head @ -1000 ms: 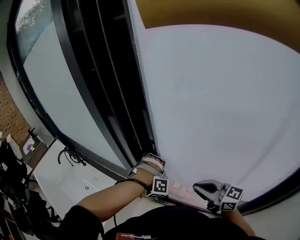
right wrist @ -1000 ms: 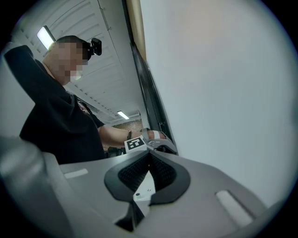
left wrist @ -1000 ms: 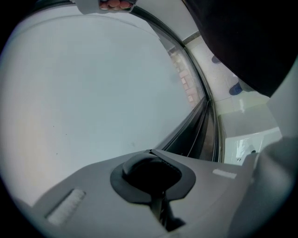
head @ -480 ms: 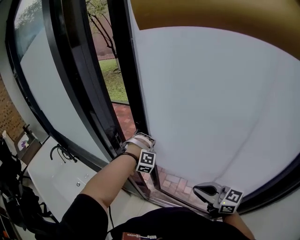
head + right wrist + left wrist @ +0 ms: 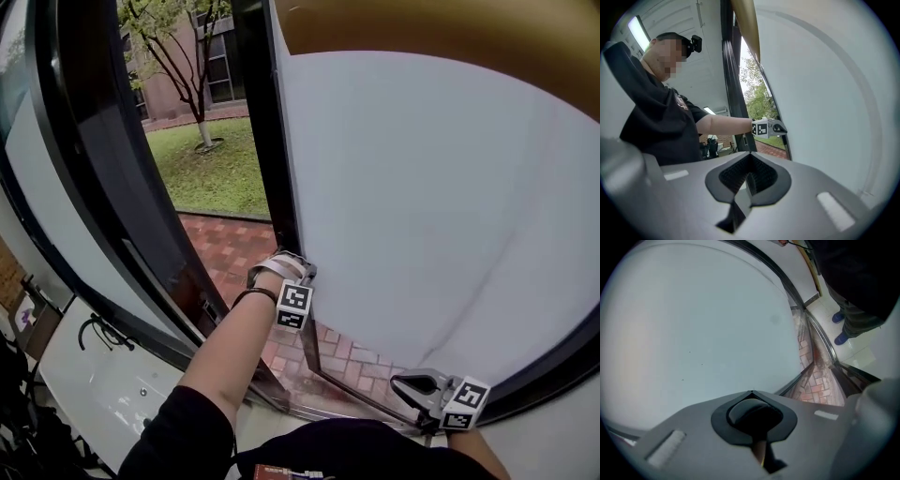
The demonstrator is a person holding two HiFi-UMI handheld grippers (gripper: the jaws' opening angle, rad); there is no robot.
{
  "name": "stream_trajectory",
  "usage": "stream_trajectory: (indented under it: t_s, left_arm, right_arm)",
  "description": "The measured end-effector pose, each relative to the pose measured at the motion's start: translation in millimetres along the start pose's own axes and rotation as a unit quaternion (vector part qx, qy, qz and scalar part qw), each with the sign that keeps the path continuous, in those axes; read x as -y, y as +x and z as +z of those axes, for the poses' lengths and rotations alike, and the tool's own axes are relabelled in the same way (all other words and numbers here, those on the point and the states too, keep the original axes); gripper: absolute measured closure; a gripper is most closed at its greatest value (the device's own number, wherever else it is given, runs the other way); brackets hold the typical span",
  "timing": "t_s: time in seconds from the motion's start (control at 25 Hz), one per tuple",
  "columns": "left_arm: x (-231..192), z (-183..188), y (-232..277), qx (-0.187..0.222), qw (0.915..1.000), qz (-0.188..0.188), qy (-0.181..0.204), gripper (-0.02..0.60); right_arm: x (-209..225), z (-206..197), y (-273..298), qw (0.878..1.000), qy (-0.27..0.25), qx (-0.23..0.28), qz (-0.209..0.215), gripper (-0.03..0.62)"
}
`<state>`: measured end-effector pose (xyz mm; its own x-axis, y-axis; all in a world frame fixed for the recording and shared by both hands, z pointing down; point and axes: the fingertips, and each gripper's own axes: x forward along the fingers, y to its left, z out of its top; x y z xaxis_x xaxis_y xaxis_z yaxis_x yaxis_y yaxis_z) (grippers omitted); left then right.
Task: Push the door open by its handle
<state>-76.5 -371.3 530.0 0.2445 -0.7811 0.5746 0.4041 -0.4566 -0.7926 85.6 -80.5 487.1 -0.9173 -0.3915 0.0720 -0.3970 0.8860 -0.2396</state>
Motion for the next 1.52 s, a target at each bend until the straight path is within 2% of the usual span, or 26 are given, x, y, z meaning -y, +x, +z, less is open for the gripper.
stream_trajectory:
  t_s: [0.32, 0.44, 0.56, 0.64, 0.68, 0.76, 0.84, 0.88, 0.96, 1.0, 1.12, 1.2, 1.28, 1.36, 1.44, 1.48, 1.52]
  left_arm:
    - [-61.6, 20.1, 86.3, 0.061, 0.9974, 0.006, 0.039, 0.577]
    - [-76.1, 27.1, 109.1, 0.089, 0.9953, -0.013, 0.037, 0.577]
    - [-94.9, 35.4, 120.9, 0.094, 0.9945, -0.025, 0.039, 0.488]
    - [-123.2, 56.6, 124.4, 0.1, 0.9943, -0.017, 0.033, 0.488]
    - [-137.3, 69.1, 125.0, 0.102, 0.9942, -0.015, 0.031, 0.468]
    - [-158.1, 88.9, 120.3, 0.116, 0.9932, 0.003, 0.002, 0.436]
    - [-170.2, 100.3, 105.7, 0.147, 0.9852, 0.042, -0.077, 0.436]
    - [-174.1, 103.3, 97.5, 0.163, 0.977, 0.065, -0.122, 0.436]
    - [-174.8, 105.8, 85.6, 0.194, 0.9518, 0.101, -0.216, 0.436]
    - [-169.5, 106.3, 82.3, 0.211, 0.9343, 0.106, -0.267, 0.436]
    - [-136.9, 102.1, 86.2, 0.257, 0.8712, 0.074, -0.411, 0.444]
    - [-115.3, 89.8, 106.4, 0.269, 0.8309, 0.046, -0.485, 0.488]
    - [-103.0, 68.9, 137.3, 0.271, 0.7871, 0.029, -0.553, 0.522]
    - [-101.3, 37.1, 173.0, 0.265, 0.7401, 0.024, -0.618, 0.581]
    - [-103.2, -5.4, 210.3, 0.256, 0.6957, 0.028, -0.671, 0.581]
    - [-103.2, -28.4, 228.5, 0.253, 0.676, 0.029, -0.692, 0.581]
    - [-102.5, -50.9, 247.0, 0.251, 0.6605, 0.029, -0.707, 0.581]
  right_arm:
    - [56.5, 31.5, 25.3, 0.999, -0.009, 0.014, -0.027, 0.594]
    - [66.5, 32.0, 21.1, 1.0, -0.011, 0.006, -0.019, 0.594]
    - [79.5, 30.2, 9.6, 1.0, -0.003, -0.006, -0.012, 0.594]
    - [92.6, 35.1, -7.0, 1.0, -0.007, -0.019, -0.005, 0.594]
    - [98.5, 38.9, -15.8, 1.0, -0.011, -0.022, -0.001, 0.594]
    - [104.2, 44.8, -26.7, 1.0, -0.018, -0.02, 0.006, 0.594]
    - [108.6, 47.0, -29.8, 1.0, -0.02, -0.014, 0.007, 0.594]
    - [114.2, 48.2, -30.3, 1.0, -0.02, -0.012, 0.003, 0.594]
    - [129.1, 50.9, -28.3, 1.0, -0.02, -0.008, -0.004, 0.594]
    - [135.0, 51.3, -25.2, 1.0, -0.024, -0.008, -0.003, 0.594]
    - [150.9, 51.0, -7.6, 0.999, -0.044, -0.014, 0.009, 0.594]
    - [171.3, 54.4, 7.9, 0.999, -0.048, -0.011, 0.01, 0.594]
    - [199.4, 59.1, 26.4, 0.999, -0.048, -0.007, 0.007, 0.594]
    - [231.4, 60.9, 50.6, 0.998, -0.06, -0.014, 0.009, 0.594]
    - [265.0, 60.8, 84.2, 0.997, -0.078, -0.019, 0.02, 0.594]
    - [283.0, 60.4, 104.9, 0.996, -0.085, -0.019, 0.028, 0.594]
    - [302.5, 60.0, 127.6, 0.995, -0.086, -0.019, 0.035, 0.594]
